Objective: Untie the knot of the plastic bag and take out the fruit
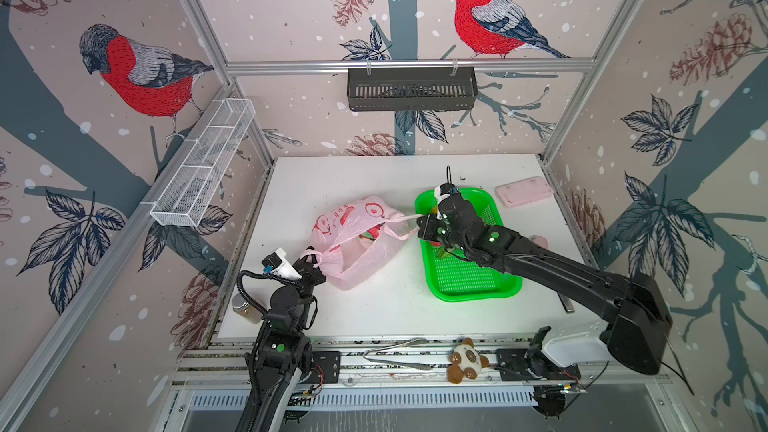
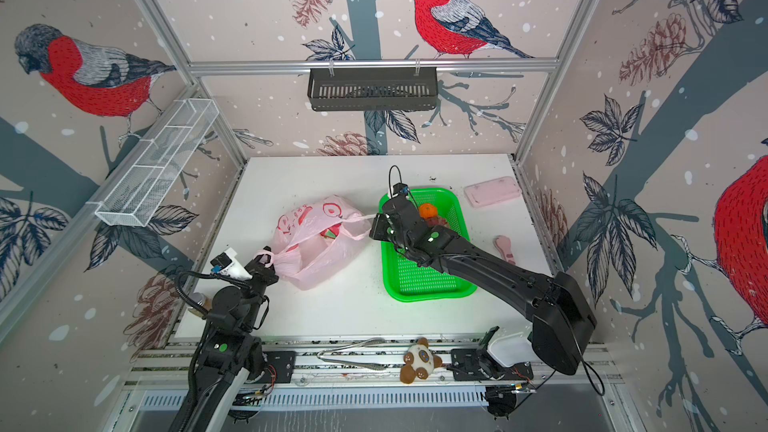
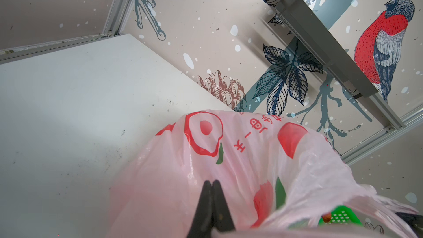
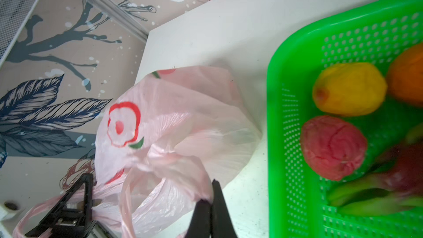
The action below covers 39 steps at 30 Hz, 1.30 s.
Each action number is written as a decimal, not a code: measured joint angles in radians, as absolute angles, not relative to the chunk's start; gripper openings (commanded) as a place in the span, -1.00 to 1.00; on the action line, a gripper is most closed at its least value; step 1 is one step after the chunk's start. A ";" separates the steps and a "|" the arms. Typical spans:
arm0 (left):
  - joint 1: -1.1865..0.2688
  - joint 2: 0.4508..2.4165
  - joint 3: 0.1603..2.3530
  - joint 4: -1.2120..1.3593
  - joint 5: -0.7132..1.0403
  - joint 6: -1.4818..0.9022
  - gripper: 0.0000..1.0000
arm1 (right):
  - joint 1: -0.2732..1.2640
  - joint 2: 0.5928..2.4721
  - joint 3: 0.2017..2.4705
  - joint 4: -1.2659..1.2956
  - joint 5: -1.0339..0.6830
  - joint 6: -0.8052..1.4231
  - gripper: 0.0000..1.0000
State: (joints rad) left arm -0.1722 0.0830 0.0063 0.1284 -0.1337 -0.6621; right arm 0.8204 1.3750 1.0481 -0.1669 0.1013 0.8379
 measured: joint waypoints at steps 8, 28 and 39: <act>-0.174 0.083 0.007 0.152 -0.110 -0.669 -1.00 | 0.715 1.312 1.010 -0.194 0.056 0.809 -0.92; -0.178 0.403 0.149 0.359 -0.143 -0.651 -1.00 | 0.588 1.244 1.132 -0.261 -0.068 0.618 -0.80; -0.173 0.467 0.317 0.353 -0.114 -0.546 -1.00 | 0.670 1.268 1.178 -0.263 -0.013 0.549 -0.13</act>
State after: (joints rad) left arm -0.1730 0.4671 0.3172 0.3534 -0.1139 -0.5457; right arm 0.6704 1.2682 1.1782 -0.2626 -0.0128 0.5488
